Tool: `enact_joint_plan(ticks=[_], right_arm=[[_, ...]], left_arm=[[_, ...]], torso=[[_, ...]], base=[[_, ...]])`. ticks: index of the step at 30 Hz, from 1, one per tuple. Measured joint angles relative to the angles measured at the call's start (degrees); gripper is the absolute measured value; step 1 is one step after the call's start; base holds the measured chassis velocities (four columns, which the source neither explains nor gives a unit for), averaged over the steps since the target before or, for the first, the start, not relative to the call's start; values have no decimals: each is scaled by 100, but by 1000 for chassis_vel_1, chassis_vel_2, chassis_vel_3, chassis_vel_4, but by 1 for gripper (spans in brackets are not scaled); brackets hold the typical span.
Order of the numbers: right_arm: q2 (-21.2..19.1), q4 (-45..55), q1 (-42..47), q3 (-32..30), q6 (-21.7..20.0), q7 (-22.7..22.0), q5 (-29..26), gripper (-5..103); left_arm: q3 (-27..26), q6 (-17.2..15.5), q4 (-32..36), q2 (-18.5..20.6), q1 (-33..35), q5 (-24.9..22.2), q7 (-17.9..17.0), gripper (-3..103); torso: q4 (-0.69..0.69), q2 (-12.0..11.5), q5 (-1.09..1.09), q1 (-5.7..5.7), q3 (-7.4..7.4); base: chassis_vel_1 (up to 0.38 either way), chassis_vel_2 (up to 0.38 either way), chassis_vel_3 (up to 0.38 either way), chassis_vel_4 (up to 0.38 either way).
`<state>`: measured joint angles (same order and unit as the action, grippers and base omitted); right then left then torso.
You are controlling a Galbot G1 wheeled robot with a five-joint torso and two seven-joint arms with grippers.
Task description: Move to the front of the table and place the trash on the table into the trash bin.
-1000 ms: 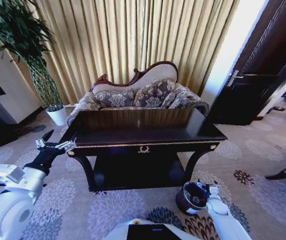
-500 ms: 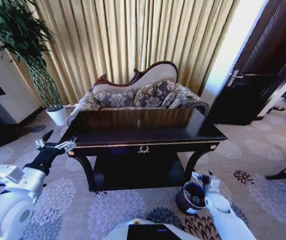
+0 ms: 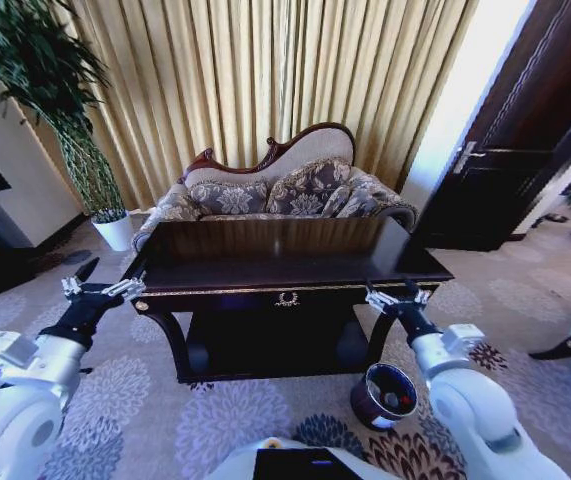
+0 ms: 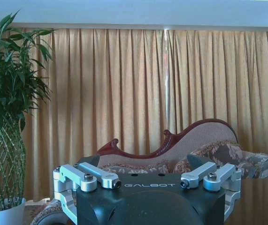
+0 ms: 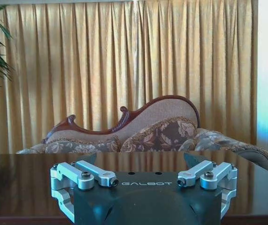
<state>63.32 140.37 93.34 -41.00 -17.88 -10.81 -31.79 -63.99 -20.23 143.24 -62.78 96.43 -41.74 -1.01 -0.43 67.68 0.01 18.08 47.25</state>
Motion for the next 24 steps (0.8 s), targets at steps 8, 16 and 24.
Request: enact_joint_plan(ticks=[8, 16, 24], right_arm=[[-6, 126, 5, 28, -54, -6, 17, 100], [8, 13, -43, 49, -36, -6, 44, 100], [23, -2, -58, 61, -15, -6, 48, 100]], left_arm=[[-30, -5, 2, -1, 25, -25, 0, 100], [-21, -5, 2, -1, 26, -22, 4, 100], [-27, 0, 2, 16, 35, -21, 12, 100]], torso=[[0, -1, 0, 1, 1], [0, -1, -1, 0, 0], [1, -1, -1, -1, 0]], base=[[11, -19, -24, 12], [133, -135, -136, 136], [182, -182, -176, 189]])
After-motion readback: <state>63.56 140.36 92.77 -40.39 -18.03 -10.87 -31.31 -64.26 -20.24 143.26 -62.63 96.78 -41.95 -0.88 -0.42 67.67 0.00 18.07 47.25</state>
